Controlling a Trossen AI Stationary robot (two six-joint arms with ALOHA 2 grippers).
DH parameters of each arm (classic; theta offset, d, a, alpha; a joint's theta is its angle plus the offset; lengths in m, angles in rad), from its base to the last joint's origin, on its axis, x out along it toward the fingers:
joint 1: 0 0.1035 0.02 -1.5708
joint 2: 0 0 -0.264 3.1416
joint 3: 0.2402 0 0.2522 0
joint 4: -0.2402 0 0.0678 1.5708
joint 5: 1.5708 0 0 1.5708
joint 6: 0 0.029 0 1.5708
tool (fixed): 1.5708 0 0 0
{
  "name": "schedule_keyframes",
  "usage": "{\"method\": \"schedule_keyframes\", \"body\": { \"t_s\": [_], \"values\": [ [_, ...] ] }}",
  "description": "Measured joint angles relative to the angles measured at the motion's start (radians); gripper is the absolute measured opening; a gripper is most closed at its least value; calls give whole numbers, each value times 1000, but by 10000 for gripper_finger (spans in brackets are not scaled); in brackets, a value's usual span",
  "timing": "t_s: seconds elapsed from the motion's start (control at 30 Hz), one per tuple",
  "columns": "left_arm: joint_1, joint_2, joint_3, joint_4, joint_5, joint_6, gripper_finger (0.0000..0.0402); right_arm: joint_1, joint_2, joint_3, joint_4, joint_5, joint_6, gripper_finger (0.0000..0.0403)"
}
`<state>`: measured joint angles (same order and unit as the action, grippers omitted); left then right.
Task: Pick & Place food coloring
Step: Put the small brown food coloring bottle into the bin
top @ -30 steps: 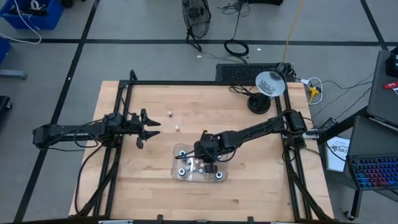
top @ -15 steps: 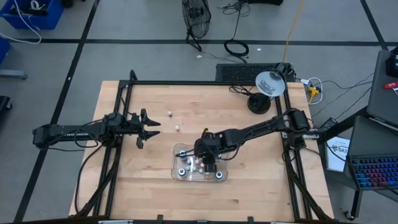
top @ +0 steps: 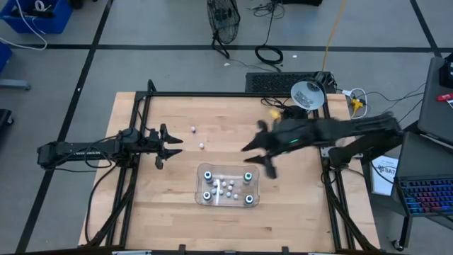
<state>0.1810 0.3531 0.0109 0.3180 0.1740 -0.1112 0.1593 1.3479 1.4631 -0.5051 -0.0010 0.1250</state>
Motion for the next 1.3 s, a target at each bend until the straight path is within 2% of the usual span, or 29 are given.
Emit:
{"method": "schedule_keyframes", "body": {
  "t_s": [0.17, 0.43, 0.53, 0.67, 0.83, 1.17, 1.3],
  "values": [
    [0, 0, 0, 0, 0, 0, 186, 0, -198, 1, -16, 0, -13, 158],
    [0, 0, 0, 0, 0, 0, 187, -1, -461, 1, -239, 0, -112, 164],
    [0, 0, 0, 0, 0, 1, 187, -1, -533, -4, -344, 0, -60, 162],
    [0, 0, 0, 0, 0, 0, 187, -1, -644, -104, -353, 5, 10, 160],
    [0, 0, 0, 0, 0, 0, 186, -1, -811, -333, -248, 9, 20, 162],
    [0, 0, 0, 0, 0, 0, 187, -1, -1246, -815, 289, 36, 20, 162],
    [0, 0, 0, 0, 0, 0, 187, -1, -1343, -999, 579, 137, -3, 160]
  ]
}}
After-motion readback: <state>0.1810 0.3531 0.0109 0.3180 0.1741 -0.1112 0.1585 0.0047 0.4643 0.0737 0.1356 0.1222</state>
